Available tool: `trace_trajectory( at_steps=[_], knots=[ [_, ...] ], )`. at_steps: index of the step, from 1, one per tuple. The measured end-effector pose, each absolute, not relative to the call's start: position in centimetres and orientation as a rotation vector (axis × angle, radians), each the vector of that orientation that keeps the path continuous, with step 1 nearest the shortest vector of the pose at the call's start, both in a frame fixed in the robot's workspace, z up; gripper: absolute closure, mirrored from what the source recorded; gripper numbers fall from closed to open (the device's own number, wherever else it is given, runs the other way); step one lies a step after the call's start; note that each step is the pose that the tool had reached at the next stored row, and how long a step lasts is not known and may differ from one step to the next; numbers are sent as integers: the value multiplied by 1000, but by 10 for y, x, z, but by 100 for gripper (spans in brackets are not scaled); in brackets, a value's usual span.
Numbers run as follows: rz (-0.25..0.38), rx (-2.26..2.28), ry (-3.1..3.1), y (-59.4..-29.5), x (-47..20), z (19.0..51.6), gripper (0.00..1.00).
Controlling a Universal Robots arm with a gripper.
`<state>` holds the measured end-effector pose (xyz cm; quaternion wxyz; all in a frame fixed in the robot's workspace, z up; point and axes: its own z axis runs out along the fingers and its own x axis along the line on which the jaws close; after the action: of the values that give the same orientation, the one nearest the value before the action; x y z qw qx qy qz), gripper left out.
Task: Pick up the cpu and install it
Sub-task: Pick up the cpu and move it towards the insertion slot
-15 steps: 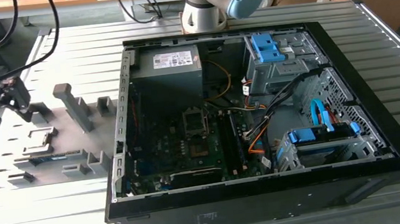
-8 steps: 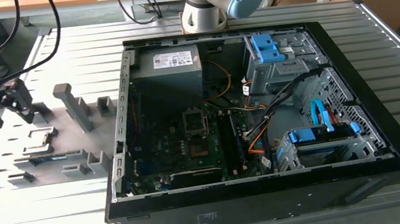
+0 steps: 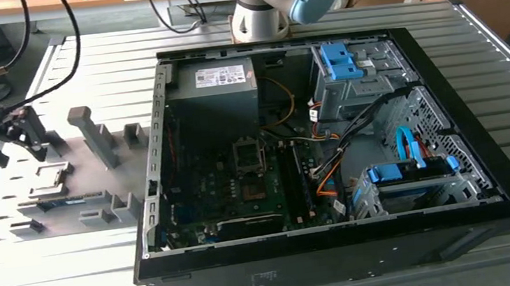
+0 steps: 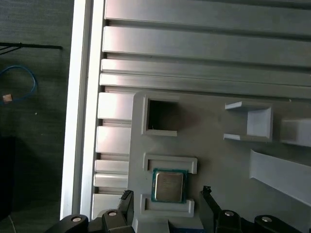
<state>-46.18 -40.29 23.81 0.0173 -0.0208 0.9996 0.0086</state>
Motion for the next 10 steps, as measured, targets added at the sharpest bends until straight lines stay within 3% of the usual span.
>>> trace_trajectory(
  at_steps=[10],
  knots=[
    [24, -94, 3107, -401, -456, 222, 36]
  ],
)
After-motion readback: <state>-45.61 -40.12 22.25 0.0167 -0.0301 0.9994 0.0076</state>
